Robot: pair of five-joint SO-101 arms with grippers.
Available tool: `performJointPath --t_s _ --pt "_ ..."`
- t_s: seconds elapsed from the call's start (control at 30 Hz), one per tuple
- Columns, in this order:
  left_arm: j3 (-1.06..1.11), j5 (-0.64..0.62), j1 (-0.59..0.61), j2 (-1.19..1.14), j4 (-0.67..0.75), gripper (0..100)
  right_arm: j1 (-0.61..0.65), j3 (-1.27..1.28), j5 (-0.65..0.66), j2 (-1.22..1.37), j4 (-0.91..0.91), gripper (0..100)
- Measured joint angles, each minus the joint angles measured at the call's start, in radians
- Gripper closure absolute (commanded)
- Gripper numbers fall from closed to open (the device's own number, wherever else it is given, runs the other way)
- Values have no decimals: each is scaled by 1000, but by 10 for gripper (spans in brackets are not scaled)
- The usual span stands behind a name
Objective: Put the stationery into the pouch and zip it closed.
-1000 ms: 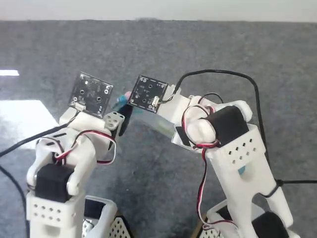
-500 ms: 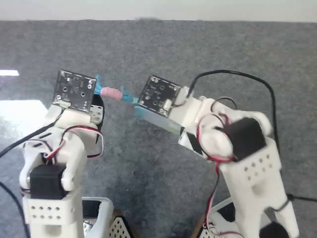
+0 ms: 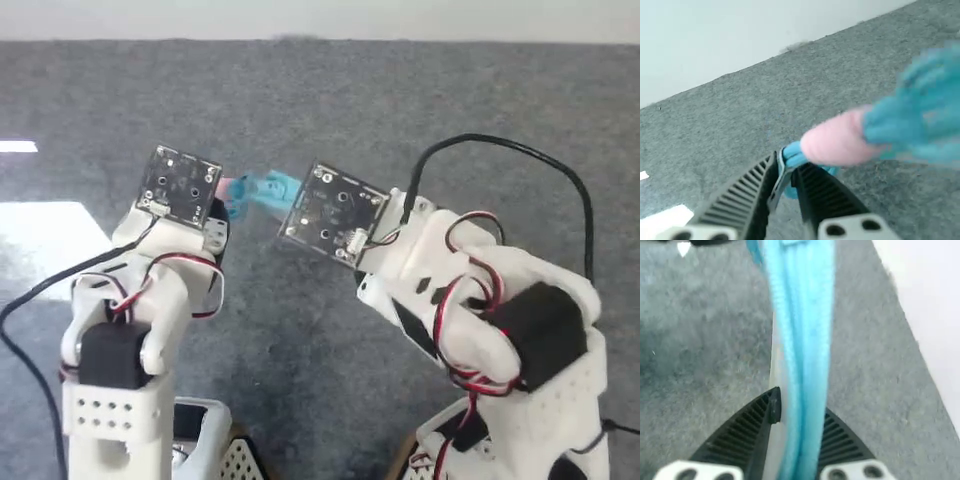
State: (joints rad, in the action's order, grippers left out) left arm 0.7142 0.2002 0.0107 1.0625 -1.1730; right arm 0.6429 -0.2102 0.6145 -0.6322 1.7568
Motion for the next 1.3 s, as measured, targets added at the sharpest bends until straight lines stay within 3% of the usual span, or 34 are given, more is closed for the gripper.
performJointPath --t_s 0.47,0.87,1.17,1.23,1.3 --pt "58 -2 5 -5 74 960 173 -63 -66 -63 0 991" --pt "58 0 0 -173 149 960 178 -63 -69 -161 0 991" --pt "58 35 147 -183 149 955 153 -64 -68 -163 2 991" --pt "58 51 196 -184 133 918 153 -55 -66 -161 2 991" --pt "40 89 218 -186 83 796 153 -3 -64 -160 2 991"
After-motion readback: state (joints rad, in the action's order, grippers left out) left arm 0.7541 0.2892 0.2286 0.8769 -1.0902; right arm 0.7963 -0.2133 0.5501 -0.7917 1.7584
